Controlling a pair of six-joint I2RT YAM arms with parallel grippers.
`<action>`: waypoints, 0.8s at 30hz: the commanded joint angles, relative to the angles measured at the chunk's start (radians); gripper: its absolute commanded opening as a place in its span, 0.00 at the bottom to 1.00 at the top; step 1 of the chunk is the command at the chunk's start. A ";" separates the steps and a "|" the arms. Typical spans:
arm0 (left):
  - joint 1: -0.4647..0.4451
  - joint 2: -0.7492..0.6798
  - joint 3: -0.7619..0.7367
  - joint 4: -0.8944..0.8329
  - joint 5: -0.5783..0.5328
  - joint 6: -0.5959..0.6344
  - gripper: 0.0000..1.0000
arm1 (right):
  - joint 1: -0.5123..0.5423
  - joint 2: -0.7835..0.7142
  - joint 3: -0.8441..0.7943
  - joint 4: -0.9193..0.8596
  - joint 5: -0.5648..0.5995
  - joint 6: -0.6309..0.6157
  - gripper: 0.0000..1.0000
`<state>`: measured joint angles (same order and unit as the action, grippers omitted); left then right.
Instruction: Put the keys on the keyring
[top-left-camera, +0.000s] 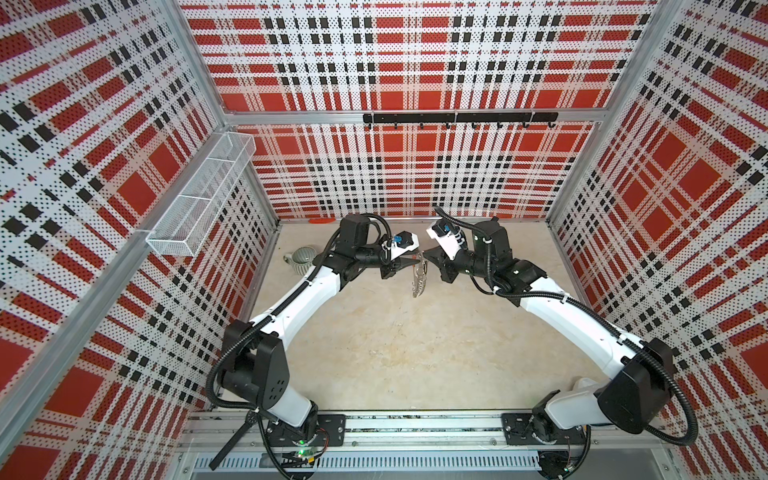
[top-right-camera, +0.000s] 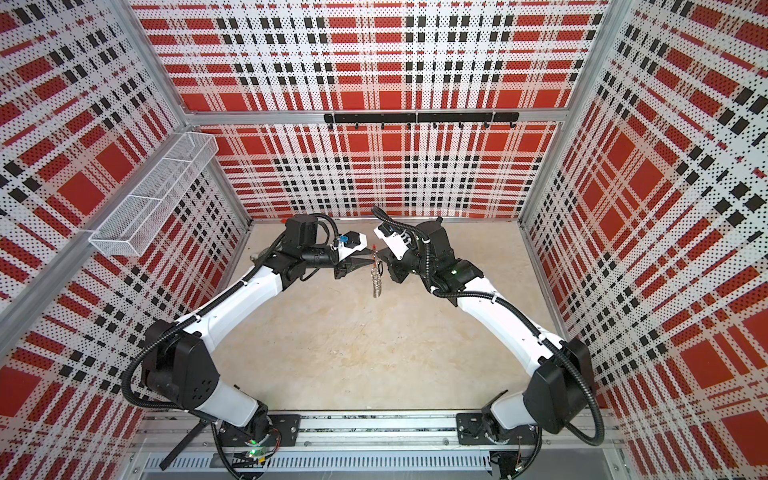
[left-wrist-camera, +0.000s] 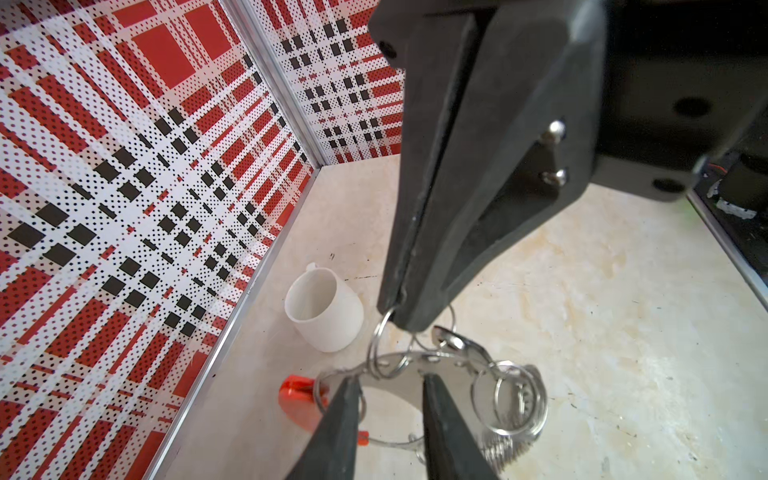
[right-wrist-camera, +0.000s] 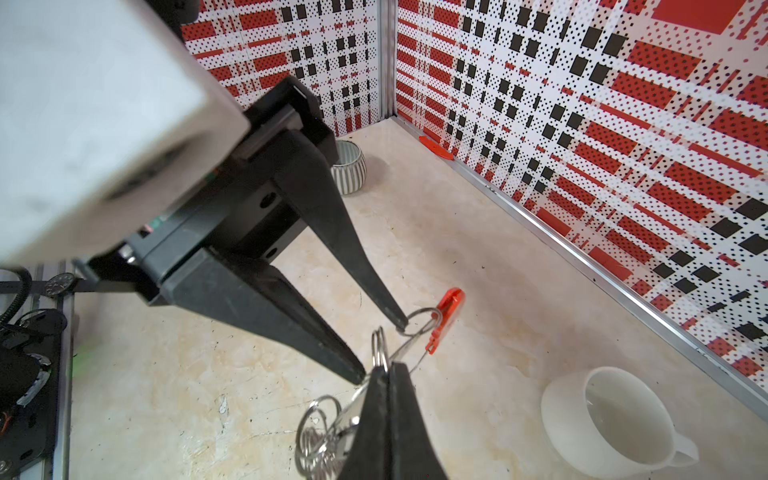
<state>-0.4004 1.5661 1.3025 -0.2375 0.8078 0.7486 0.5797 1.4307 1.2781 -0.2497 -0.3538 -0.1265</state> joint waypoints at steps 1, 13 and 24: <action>0.009 -0.027 0.025 -0.025 0.033 0.019 0.32 | 0.008 -0.001 0.012 0.019 -0.006 -0.025 0.00; 0.021 -0.023 0.057 -0.017 0.069 0.009 0.32 | 0.012 0.005 0.017 0.013 -0.017 -0.025 0.00; 0.021 -0.018 0.053 -0.011 0.089 -0.003 0.25 | 0.025 0.003 0.026 0.013 -0.024 -0.025 0.00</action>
<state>-0.3847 1.5639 1.3338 -0.2508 0.8673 0.7429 0.5938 1.4311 1.2781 -0.2504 -0.3584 -0.1307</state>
